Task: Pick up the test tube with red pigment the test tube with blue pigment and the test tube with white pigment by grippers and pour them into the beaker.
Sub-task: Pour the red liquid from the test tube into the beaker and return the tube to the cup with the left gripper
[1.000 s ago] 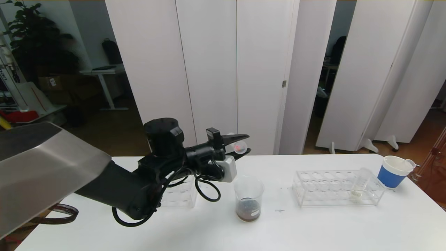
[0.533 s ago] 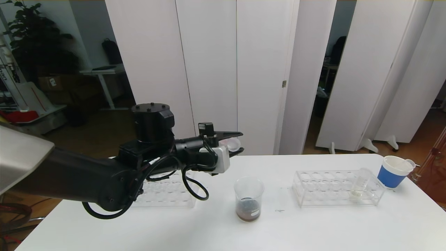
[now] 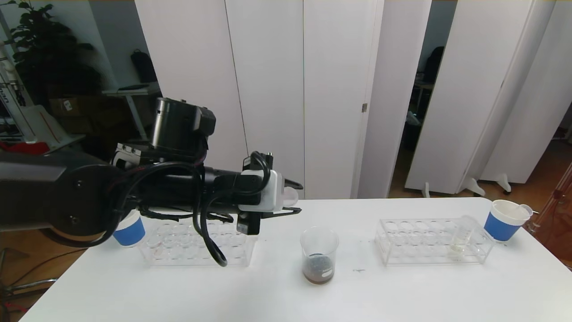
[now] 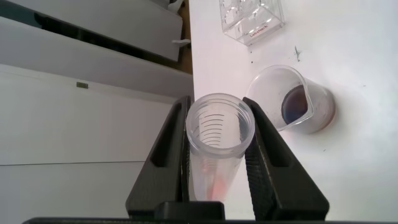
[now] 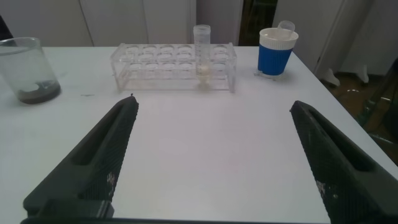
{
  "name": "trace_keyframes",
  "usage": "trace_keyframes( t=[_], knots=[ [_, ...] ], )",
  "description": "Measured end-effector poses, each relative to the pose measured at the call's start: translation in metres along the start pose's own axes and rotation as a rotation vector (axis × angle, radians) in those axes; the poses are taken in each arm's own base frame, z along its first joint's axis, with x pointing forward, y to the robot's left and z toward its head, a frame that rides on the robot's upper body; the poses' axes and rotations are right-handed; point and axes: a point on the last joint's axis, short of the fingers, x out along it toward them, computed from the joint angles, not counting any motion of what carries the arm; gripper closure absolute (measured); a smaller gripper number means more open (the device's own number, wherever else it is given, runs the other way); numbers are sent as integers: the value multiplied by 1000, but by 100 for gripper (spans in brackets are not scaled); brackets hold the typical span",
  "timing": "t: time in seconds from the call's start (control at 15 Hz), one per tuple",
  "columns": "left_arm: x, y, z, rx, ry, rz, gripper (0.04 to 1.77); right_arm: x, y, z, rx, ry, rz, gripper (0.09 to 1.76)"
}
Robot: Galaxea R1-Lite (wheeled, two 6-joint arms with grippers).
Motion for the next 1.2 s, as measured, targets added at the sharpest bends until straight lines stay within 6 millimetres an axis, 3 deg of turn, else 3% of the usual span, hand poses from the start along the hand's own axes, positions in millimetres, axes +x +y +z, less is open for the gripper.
trace_keyframes(
  t=[0.27, 0.4, 0.53, 0.73, 1.0, 1.2],
  knots=[
    [-30, 33, 32, -45, 3, -26, 121, 0, 0, 0, 0, 0, 0, 10],
    [-41, 40, 44, -290, 44, -34, 121, 0, 0, 0, 0, 0, 0, 10],
    [-50, 53, 60, -504, 114, 134, 121, 0, 0, 0, 0, 0, 0, 10],
    [-63, 68, 78, -684, 75, 368, 121, 0, 0, 0, 0, 0, 0, 10],
    [-78, 82, 83, -836, 172, 770, 121, 0, 0, 0, 0, 0, 0, 10],
    [-86, 86, 79, -864, 218, 948, 121, 0, 0, 0, 0, 0, 0, 10]
  ],
)
